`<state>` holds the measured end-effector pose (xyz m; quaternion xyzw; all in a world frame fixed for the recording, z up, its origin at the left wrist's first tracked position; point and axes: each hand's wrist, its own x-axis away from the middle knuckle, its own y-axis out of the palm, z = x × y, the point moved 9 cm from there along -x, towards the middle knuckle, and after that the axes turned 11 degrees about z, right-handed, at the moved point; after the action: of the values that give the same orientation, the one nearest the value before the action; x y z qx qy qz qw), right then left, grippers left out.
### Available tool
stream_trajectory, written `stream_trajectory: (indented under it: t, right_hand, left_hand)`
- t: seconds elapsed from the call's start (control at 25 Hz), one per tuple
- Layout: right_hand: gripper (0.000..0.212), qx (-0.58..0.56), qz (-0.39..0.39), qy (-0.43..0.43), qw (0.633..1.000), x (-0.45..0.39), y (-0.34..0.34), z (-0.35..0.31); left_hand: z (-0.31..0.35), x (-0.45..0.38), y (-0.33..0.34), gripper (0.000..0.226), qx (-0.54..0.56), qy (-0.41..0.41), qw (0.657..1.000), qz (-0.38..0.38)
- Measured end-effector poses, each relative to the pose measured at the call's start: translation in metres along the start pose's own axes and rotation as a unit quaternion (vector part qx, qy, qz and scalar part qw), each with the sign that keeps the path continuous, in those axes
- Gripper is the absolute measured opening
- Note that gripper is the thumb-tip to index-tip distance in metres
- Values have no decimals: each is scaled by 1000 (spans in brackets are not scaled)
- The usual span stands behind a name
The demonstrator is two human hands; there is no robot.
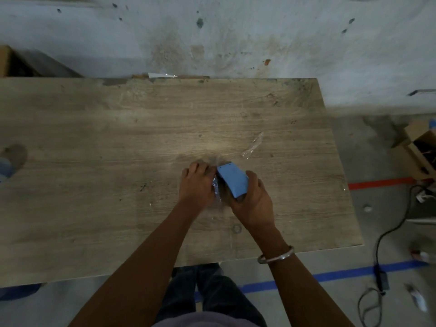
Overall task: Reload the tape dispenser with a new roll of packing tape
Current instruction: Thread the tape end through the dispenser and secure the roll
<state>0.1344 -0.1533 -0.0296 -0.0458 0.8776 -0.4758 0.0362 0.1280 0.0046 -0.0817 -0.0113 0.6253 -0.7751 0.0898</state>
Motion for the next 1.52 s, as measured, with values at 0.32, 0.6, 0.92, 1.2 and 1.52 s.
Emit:
stream_trajectory:
  t: [0.32, 0.6, 0.92, 1.2, 1.52]
  right_hand:
    - [77, 55, -18, 37, 998, 4, -3, 3]
    - [49, 154, -95, -9, 983, -14, 0, -21]
    - [55, 163, -118, 11, 979, -12, 3, -20]
    - [54, 173, -140, 26, 975, 1, -4, -17]
    - [52, 175, -140, 8, 975, 36, -15, -2]
  left_hand:
    - [-9, -20, 10, 55, 97, -203, 963, -149]
    - [-7, -19, -4, 39, 40, -134, 984, -112]
    - [8, -5, -3, 63, -64, -56, 988, -132]
    - [9, -4, 1, 63, -68, -39, 988, -135]
    - [19, 10, 1, 62, -57, -63, 986, -141]
